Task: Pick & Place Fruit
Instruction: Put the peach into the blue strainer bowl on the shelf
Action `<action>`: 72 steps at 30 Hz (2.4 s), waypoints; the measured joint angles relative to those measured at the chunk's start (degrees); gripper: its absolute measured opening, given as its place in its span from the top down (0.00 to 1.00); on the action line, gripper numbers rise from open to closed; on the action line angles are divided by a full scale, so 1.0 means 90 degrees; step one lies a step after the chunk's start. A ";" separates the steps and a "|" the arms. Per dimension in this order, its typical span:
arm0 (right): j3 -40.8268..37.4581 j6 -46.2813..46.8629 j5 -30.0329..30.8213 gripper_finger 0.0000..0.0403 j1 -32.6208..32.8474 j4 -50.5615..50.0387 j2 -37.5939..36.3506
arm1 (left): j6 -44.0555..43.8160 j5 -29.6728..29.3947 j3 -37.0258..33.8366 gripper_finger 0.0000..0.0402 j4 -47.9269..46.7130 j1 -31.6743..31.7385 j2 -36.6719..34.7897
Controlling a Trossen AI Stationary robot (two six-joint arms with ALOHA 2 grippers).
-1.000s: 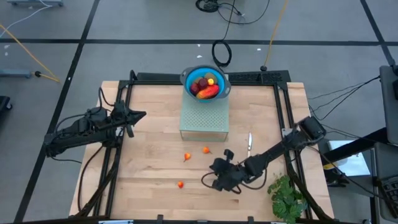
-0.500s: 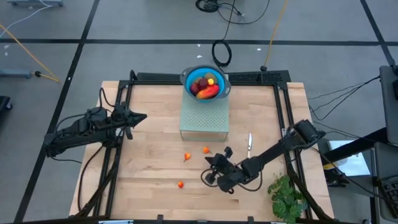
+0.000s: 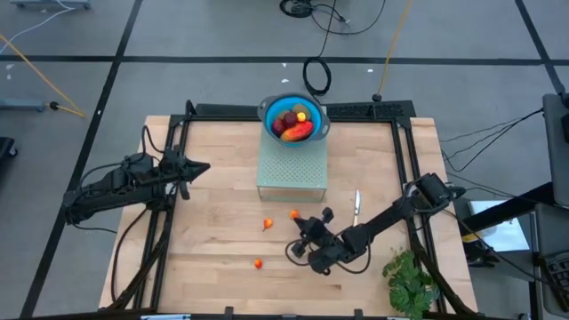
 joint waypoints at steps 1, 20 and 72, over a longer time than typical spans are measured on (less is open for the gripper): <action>0.0000 -0.0002 -0.0112 0.98 -0.0016 -0.0011 0.0002 | 0.0001 0.0036 0.0000 0.96 0.0000 0.0001 0.0002; 0.0000 -0.0368 -0.1286 0.49 -0.0391 -0.0373 -0.0001 | 0.0003 0.0086 0.0000 0.96 0.0000 0.0002 0.0002; -0.0005 -0.0514 -0.2150 0.72 -0.0862 0.0281 0.0556 | -0.0005 0.0089 0.0000 0.96 0.0002 0.0002 0.0002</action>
